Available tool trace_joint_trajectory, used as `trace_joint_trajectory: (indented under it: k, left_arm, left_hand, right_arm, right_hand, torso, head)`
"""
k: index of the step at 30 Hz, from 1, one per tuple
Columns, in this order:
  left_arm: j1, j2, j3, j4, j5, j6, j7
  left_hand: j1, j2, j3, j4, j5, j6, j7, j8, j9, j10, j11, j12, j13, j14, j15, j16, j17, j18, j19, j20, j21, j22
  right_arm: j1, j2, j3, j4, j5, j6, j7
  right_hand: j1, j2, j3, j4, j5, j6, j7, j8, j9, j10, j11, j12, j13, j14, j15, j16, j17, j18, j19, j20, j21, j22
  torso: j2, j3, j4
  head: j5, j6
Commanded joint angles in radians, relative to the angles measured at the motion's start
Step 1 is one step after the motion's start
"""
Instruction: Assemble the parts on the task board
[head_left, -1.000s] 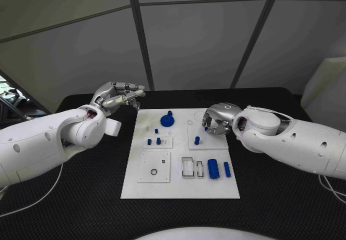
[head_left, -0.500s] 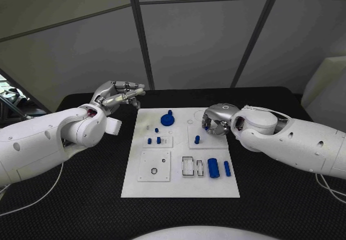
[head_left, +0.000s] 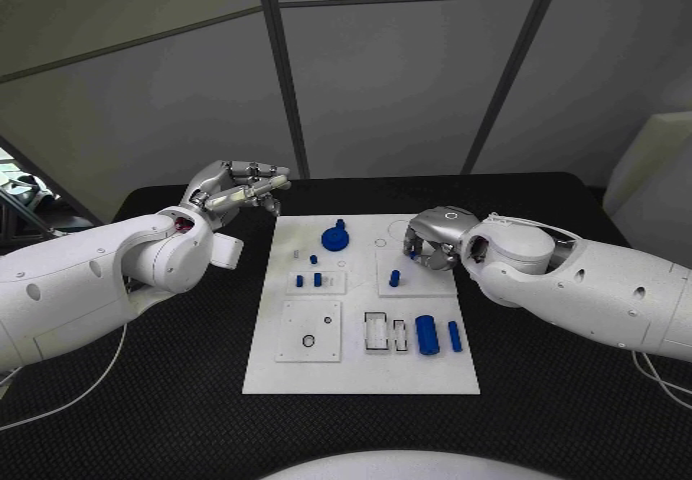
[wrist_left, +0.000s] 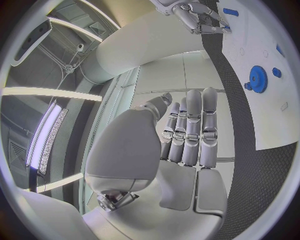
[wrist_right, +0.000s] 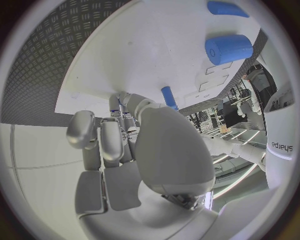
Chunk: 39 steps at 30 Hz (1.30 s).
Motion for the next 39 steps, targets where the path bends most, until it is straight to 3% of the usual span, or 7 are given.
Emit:
trace_joint_trajectory:
  k: [1,10,23,31,37,39]
  left_arm:
    - [0.001,0.000,0.001,-0.001,0.007,0.013,0.018]
    - [0.001,0.000,0.001,-0.009,0.007,0.019,0.019]
    - [0.001,0.002,0.001,-0.012,0.007,0.019,0.018]
    - [0.001,0.016,0.001,-0.019,0.007,0.022,0.016]
    - [0.002,0.026,0.001,-0.024,0.008,0.025,0.013]
    - [0.002,0.030,0.000,-0.026,0.008,0.024,0.010]
  left_hand:
    - [0.004,0.010,-0.003,-0.002,0.000,0.000,0.004,0.002,-0.002,-0.008,-0.002,0.006,-0.001,-0.009,0.001,-0.003,-0.001,-0.005,-0.006,-0.002,-0.004,-0.001]
    - [0.000,0.007,-0.012,-0.004,0.000,-0.006,0.006,0.001,-0.002,-0.018,0.001,0.007,-0.002,-0.011,0.004,-0.006,-0.006,-0.005,-0.006,0.000,-0.010,-0.006]
    - [0.001,0.007,-0.013,-0.005,0.000,-0.008,0.007,0.001,-0.002,-0.020,0.002,0.008,-0.002,-0.012,0.004,-0.007,-0.007,-0.005,-0.007,0.000,-0.011,-0.008]
    - [0.001,0.007,-0.013,-0.006,0.000,-0.009,0.007,0.001,-0.002,-0.021,0.002,0.008,-0.002,-0.012,0.004,-0.007,-0.007,-0.005,-0.007,0.000,-0.012,-0.008]
    - [0.002,0.007,-0.013,-0.006,0.000,-0.009,0.008,0.001,-0.002,-0.022,0.002,0.008,-0.002,-0.012,0.005,-0.007,-0.007,-0.005,-0.007,0.000,-0.012,-0.009]
    - [0.002,0.007,-0.013,-0.006,0.000,-0.009,0.008,0.001,-0.002,-0.022,0.002,0.008,-0.002,-0.013,0.005,-0.007,-0.007,-0.005,-0.007,0.000,-0.012,-0.009]
  right_arm:
    - [0.000,-0.005,-0.001,0.008,-0.028,-0.060,-0.016]
    - [0.000,-0.035,0.000,0.059,-0.023,-0.150,-0.001]
    - [0.001,-0.105,0.007,0.189,0.005,-0.210,-0.006]
    - [0.001,-0.067,0.008,0.264,0.046,-0.205,0.007]
    - [-0.003,-0.007,0.006,0.267,0.055,-0.186,0.018]
    - [-0.014,0.015,0.005,0.264,0.055,-0.179,0.023]
  right_hand:
    - [-0.002,0.015,0.016,-0.009,0.007,0.007,0.000,0.003,0.000,0.010,0.001,-0.004,0.000,0.050,-0.005,0.005,-0.002,-0.015,0.006,0.001,0.008,0.008]
    - [-0.026,0.006,0.047,-0.031,0.017,0.008,0.003,-0.008,-0.003,0.012,0.004,-0.019,-0.007,0.050,-0.003,0.010,-0.003,-0.017,0.006,0.003,0.024,0.026]
    - [-0.038,0.000,0.051,-0.036,0.015,0.011,0.003,-0.010,-0.003,0.015,0.004,-0.022,-0.008,0.049,-0.003,0.013,-0.003,-0.019,0.010,0.004,0.032,0.035]
    - [-0.047,-0.002,0.052,-0.037,0.011,0.012,0.003,-0.011,-0.003,0.016,0.004,-0.025,-0.009,0.049,-0.003,0.015,-0.002,-0.020,0.011,0.005,0.035,0.039]
    - [-0.050,-0.002,0.052,-0.037,0.009,0.012,0.003,-0.012,-0.003,0.016,0.004,-0.026,-0.009,0.049,-0.003,0.015,-0.003,-0.019,0.010,0.006,0.035,0.039]
    - [-0.052,-0.002,0.052,-0.037,0.009,0.012,0.003,-0.012,-0.003,0.016,0.004,-0.026,-0.010,0.049,-0.003,0.015,-0.003,-0.020,0.010,0.006,0.035,0.039]
  torso:
    - [-0.001,0.0004,-0.0004]
    - [-0.001,-0.0004,-0.0010]
    - [-0.004,-0.0023,-0.0019]
    - [-0.003,-0.0025,0.0009]
    - [-0.001,-0.0029,0.0005]
    - [-0.001,-0.0027,-0.0012]
  head:
    - [0.002,0.000]
    - [0.002,0.001]
    - [0.008,0.007]
    - [0.027,0.004]
    - [0.052,-0.005]
    - [0.063,-0.009]
